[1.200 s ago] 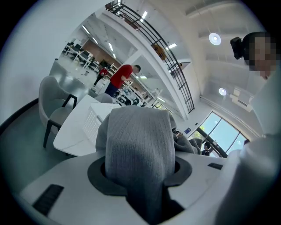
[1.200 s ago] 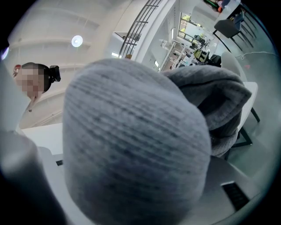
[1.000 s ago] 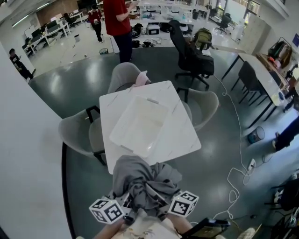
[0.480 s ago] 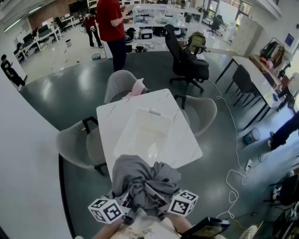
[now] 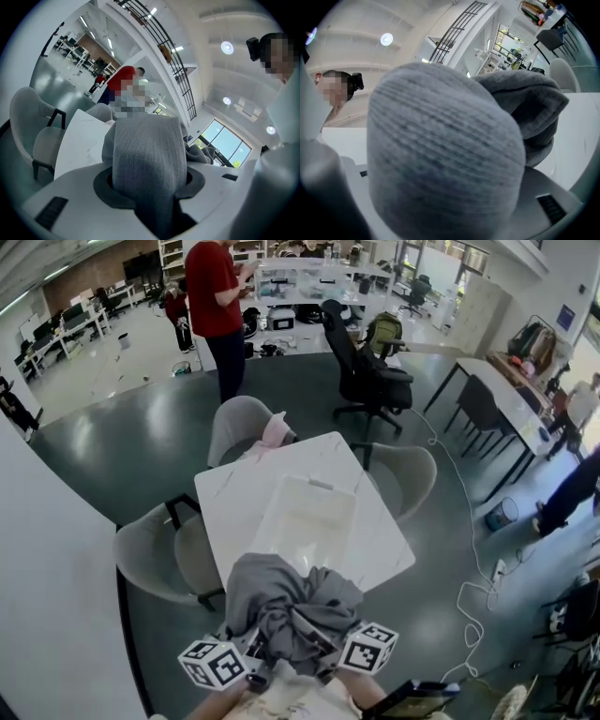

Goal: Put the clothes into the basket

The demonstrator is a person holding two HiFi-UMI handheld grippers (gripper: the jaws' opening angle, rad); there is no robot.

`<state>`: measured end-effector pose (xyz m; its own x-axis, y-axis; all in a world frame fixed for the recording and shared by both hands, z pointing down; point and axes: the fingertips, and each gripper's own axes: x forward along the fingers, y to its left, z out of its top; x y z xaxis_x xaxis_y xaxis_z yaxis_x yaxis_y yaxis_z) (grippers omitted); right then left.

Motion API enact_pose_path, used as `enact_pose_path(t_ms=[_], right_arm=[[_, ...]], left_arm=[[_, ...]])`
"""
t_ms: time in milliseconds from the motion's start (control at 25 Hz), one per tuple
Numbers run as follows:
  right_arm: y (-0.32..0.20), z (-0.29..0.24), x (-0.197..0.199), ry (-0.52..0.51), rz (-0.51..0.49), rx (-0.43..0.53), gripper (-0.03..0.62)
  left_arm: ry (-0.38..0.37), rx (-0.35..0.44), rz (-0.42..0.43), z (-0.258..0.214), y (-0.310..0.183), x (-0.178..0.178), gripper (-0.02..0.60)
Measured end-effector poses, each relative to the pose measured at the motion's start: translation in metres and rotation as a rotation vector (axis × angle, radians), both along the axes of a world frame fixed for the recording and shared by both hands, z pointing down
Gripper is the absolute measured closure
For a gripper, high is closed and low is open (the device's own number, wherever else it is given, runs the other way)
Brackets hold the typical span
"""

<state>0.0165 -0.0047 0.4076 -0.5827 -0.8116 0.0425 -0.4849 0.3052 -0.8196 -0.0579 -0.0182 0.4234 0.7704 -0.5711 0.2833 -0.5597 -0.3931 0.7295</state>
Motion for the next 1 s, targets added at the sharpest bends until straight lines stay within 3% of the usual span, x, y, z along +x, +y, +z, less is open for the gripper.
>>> enact_pose_path(t_ms=[280, 1000], right_arm=[[-0.021, 0.006, 0.000, 0.026, 0.025, -0.019, 0.350], [-0.078, 0.011, 0.032, 0.028, 0.024, -0.022, 0.350]], left_arm=[[0.010, -0.008, 0.010, 0.003, -0.024, -0.002, 0.394], [0.002, -0.023, 0.007, 0.016, -0.078, 0.032, 0.394]])
